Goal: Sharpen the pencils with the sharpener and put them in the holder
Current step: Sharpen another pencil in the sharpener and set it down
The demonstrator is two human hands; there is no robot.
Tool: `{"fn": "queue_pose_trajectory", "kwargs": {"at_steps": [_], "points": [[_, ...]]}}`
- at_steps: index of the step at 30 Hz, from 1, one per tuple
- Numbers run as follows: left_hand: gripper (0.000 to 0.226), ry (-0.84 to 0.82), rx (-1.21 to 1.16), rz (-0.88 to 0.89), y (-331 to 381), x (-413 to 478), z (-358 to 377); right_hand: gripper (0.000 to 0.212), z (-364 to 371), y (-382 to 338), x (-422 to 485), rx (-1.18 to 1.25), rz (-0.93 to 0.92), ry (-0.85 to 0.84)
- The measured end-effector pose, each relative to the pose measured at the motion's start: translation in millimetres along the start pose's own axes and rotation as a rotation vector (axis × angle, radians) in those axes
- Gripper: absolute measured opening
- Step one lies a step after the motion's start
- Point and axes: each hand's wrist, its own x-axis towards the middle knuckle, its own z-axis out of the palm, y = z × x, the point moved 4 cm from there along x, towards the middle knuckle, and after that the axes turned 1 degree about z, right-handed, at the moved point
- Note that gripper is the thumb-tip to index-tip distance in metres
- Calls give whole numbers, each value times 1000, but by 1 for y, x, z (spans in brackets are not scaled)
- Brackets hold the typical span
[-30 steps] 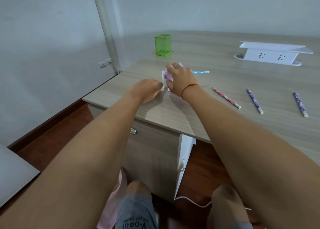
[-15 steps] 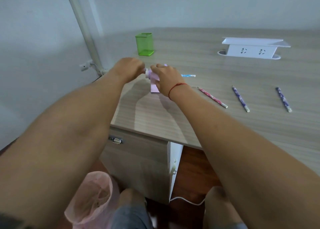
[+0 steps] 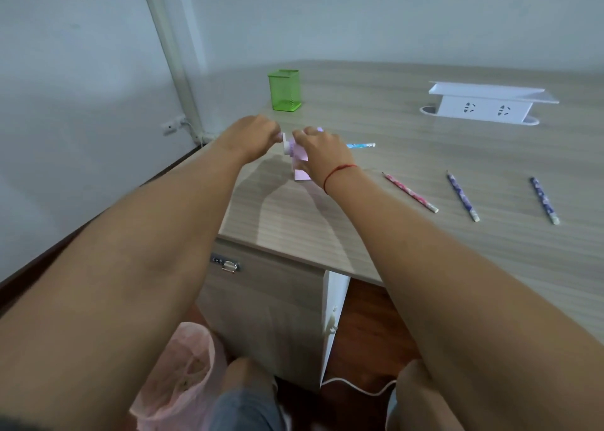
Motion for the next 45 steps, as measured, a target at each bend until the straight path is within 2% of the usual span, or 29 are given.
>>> {"fn": "queue_pose_trajectory", "kwargs": {"at_steps": [12,15,19,24,29,33,36,39,45], "points": [[31,128,63,-5,24,-32,-28,31,-1,-6,10,39,62,-31],[22,103,86,-29,28,-47,-16,32,0,-8,9,39,58,-41],[22,89,72,-32,34,-57,-2,31,0,-6,9,23,54,-17],[22,-31,85,-32,36,-59,28,32,-2,-7,7,-3,36,10],[25,-143,139,-13,21,-35,42,32,3,-7,8,-17,12,40],[27,-167,105,-1,10,-5,38,32,6,-4,11,-30,12,61],[24,-87,93,-17,-5,16,18,32,9,-5,16,-26,19,61],[33,-18,57,6,-9,22,-8,32,8,-4,20,-23,57,35],[38,109,18,18,6,-14,-22,32,3,-9,18,-30,66,-8]]}}
